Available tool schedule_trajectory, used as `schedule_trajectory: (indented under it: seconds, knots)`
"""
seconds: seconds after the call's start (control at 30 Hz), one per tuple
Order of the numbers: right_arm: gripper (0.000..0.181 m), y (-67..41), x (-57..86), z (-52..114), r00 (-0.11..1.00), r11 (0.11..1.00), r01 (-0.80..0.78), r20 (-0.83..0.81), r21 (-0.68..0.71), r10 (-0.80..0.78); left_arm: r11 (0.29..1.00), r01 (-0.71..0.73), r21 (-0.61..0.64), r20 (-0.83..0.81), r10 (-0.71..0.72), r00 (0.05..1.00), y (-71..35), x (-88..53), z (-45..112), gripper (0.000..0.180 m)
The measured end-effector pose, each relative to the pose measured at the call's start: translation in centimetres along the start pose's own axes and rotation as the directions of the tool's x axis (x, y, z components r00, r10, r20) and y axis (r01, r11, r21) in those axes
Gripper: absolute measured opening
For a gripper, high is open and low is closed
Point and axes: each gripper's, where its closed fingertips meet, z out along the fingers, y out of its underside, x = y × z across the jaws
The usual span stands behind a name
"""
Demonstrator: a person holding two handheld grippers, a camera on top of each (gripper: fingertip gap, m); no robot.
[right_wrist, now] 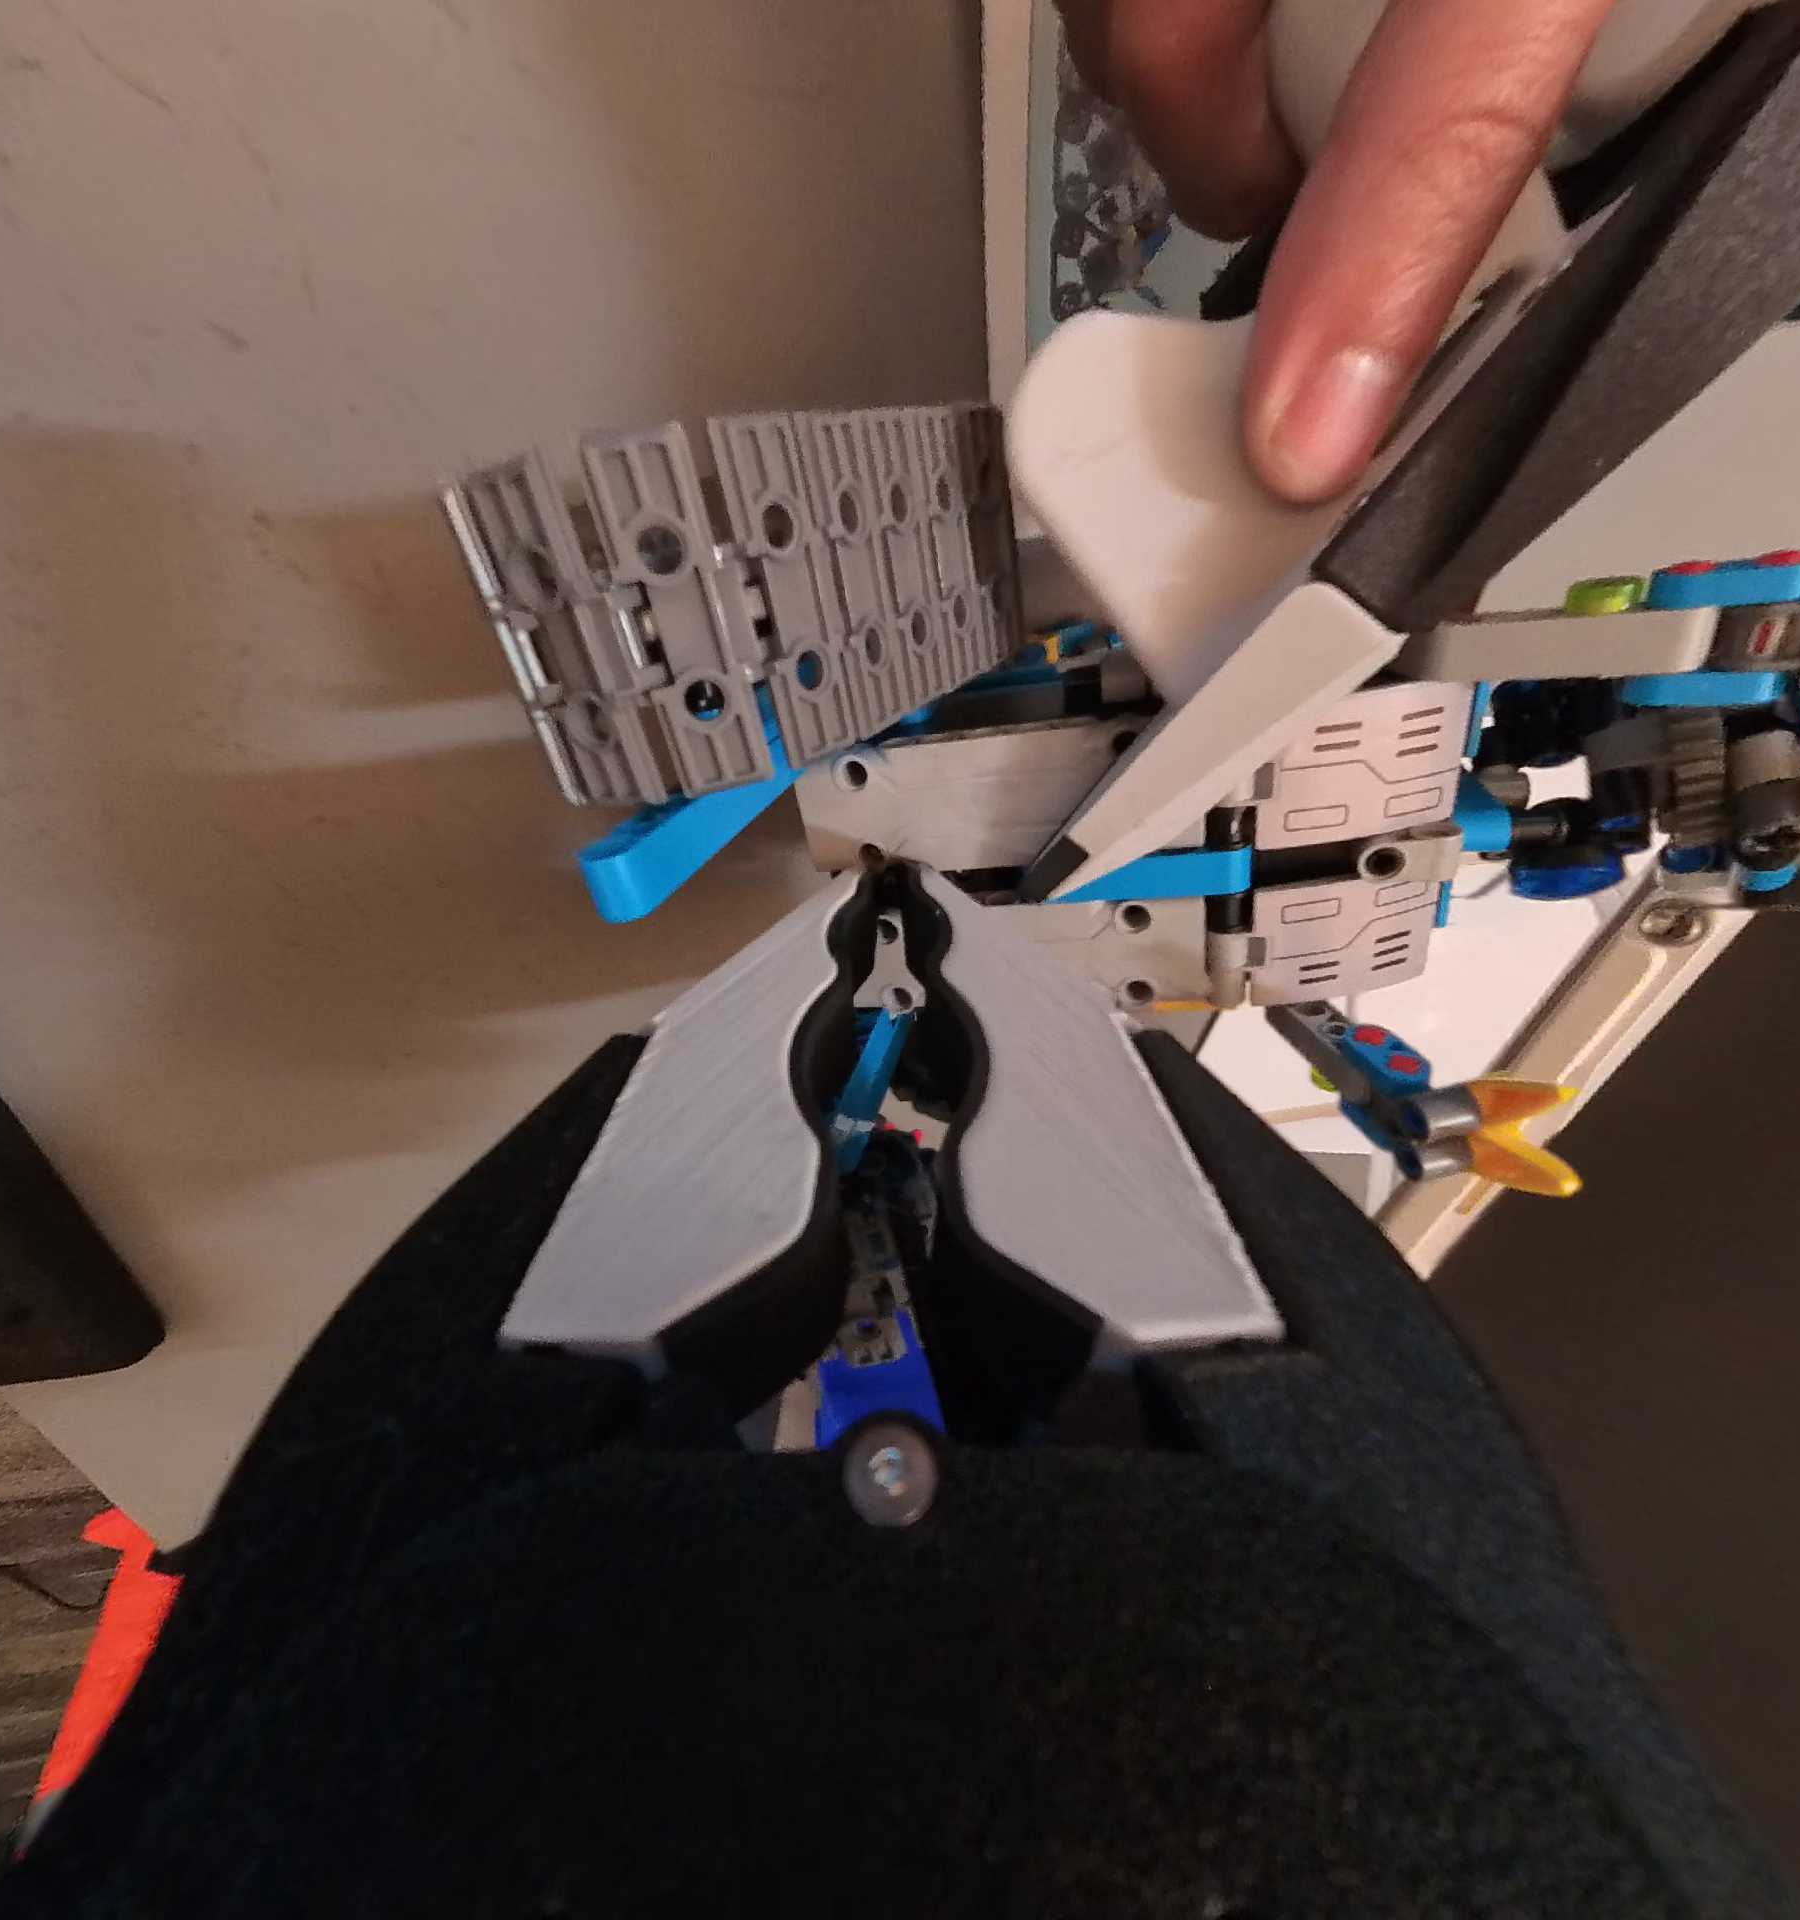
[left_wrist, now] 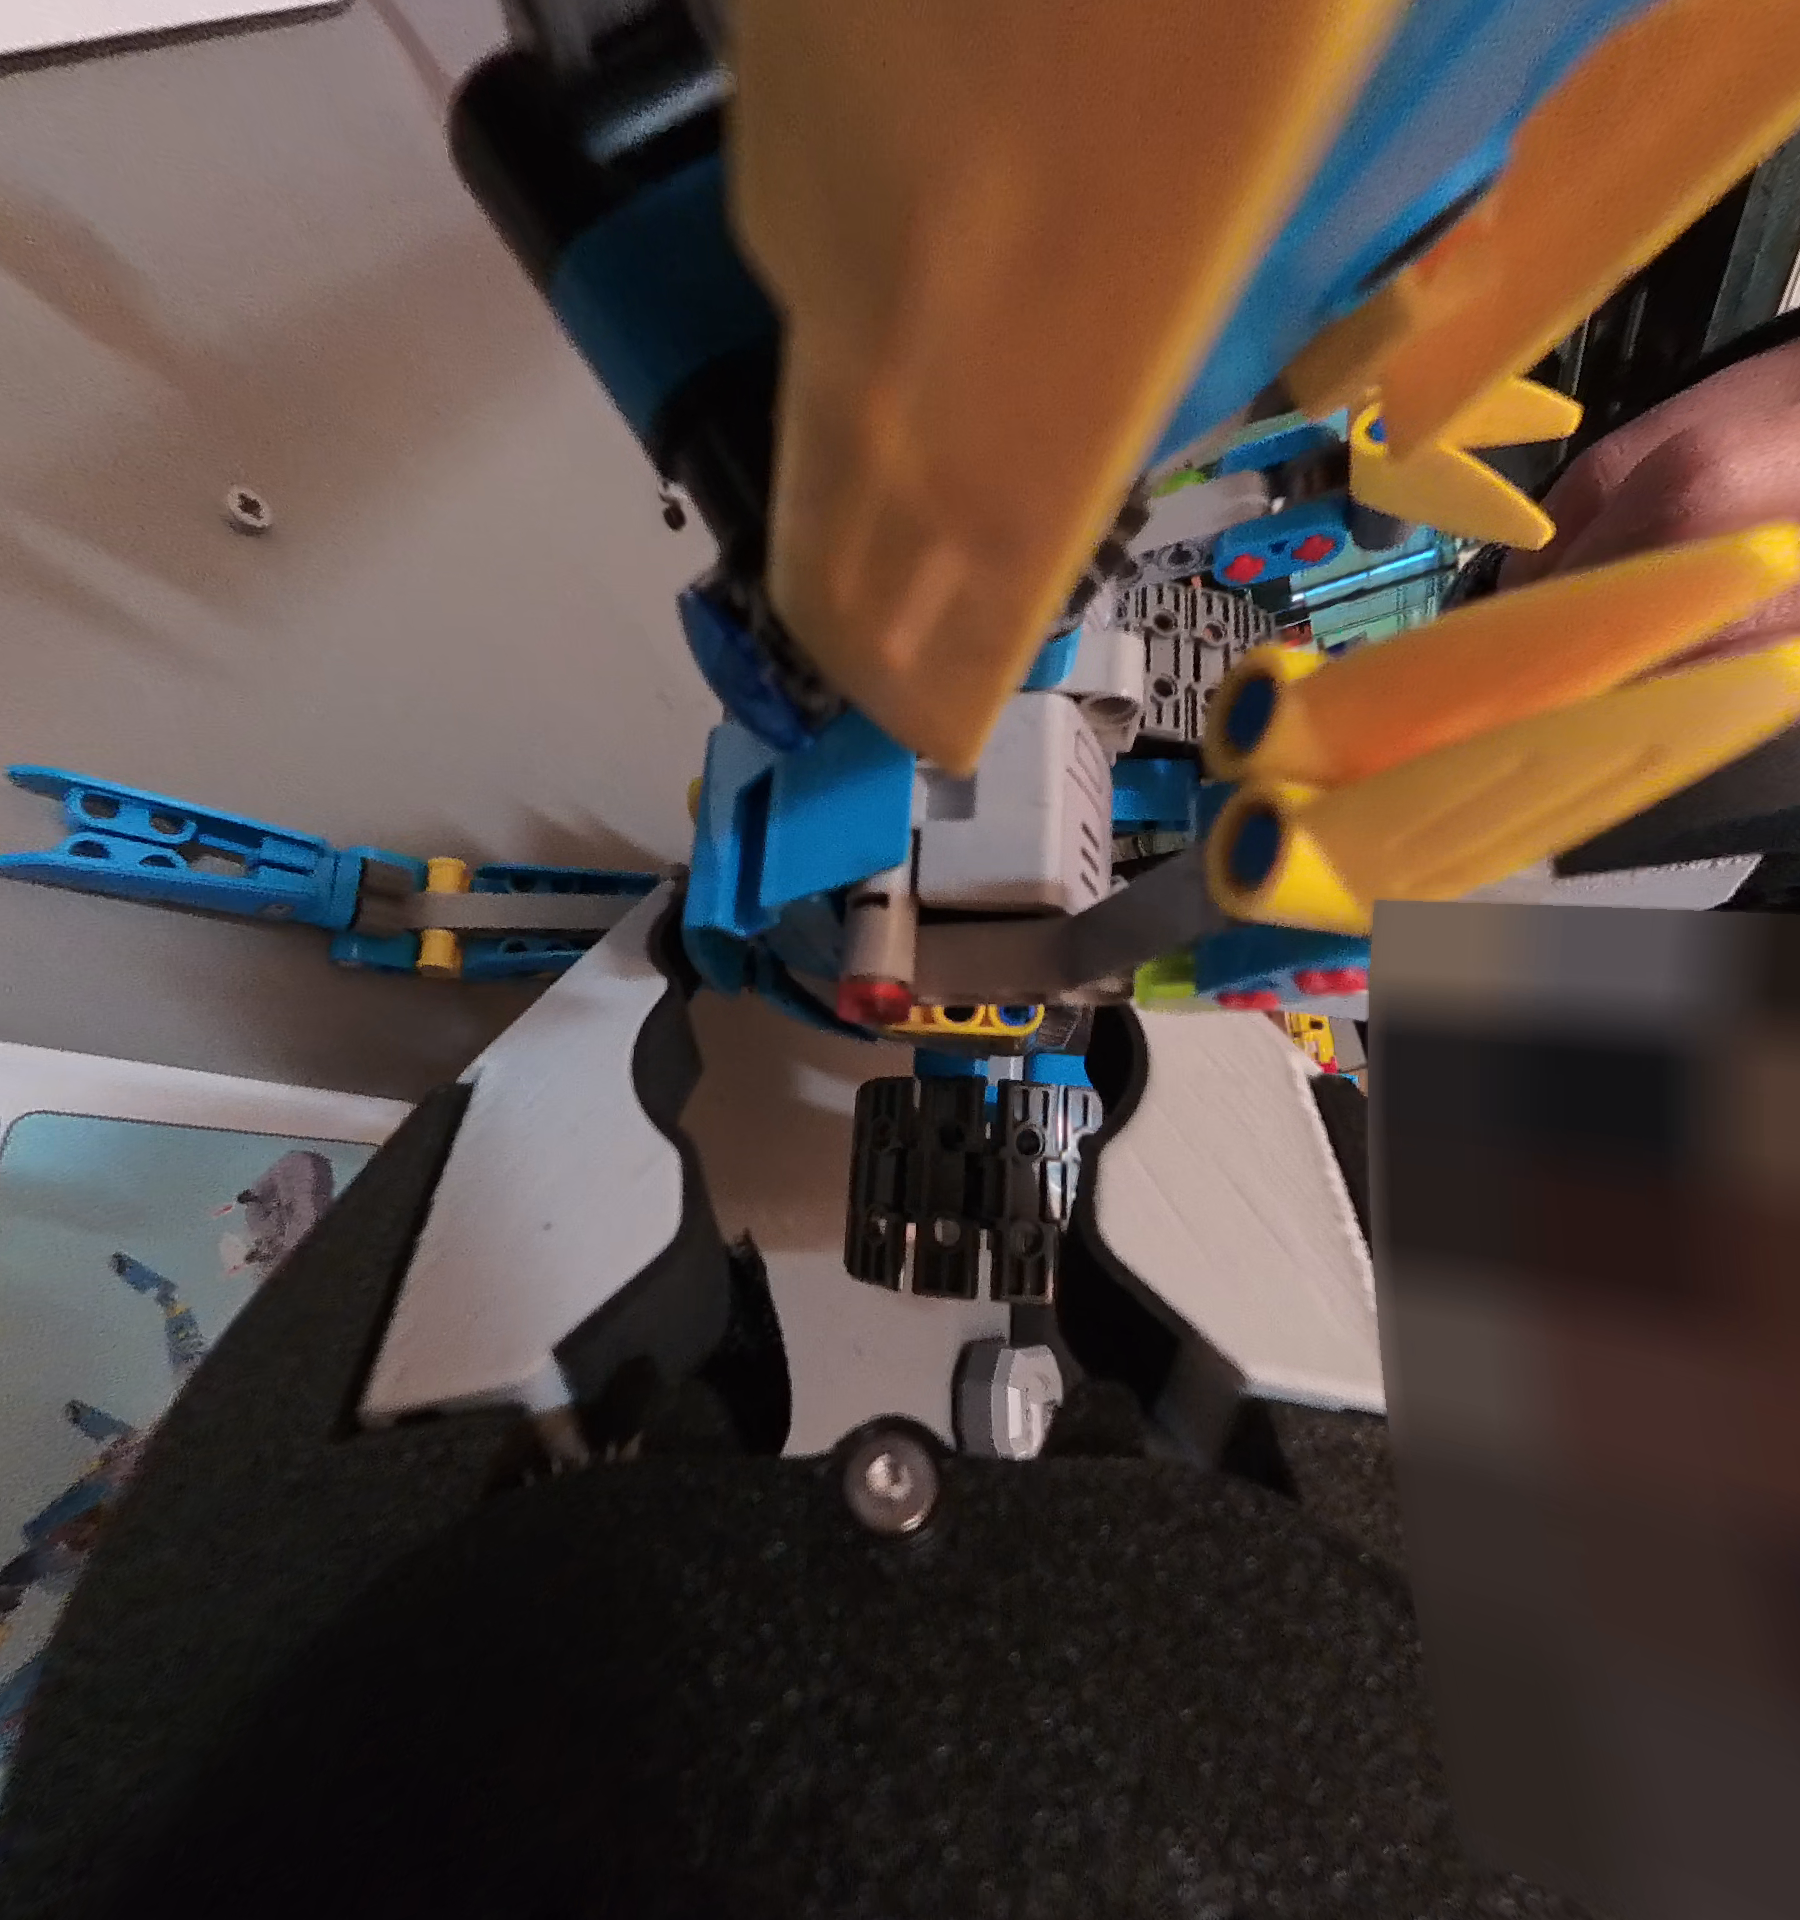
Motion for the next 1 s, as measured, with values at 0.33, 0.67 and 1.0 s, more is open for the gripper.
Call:
schedule_trajectory:
  seconds: [0.33, 0.67, 1.0]
  knots:
    - [0.002, -0.5, -0.3, -0.1, 1.0, 0.999, 0.006, 0.0, 0.042, -0.006, 1.0, 0.0, -0.012, -0.004, 0.0, 1.0, 0.2, -0.1, -0.5, 0.073]
    - [0.002, -1.5, 0.0, -0.8, 0.998, 0.983, 0.007, 0.054, 0.186, -0.018, 1.0, 0.023, -0.018, -0.028, -0.024, 0.999, -0.1, -0.2, -0.6, 0.073]
    - [0.002, -1.6, -0.2, -0.8, 0.998, 0.992, 0.025, 0.059, 0.126, -0.033, 0.999, 0.027, -0.025, -0.031, -0.028, 0.999, -0.2, -0.2, -0.6, 0.073]
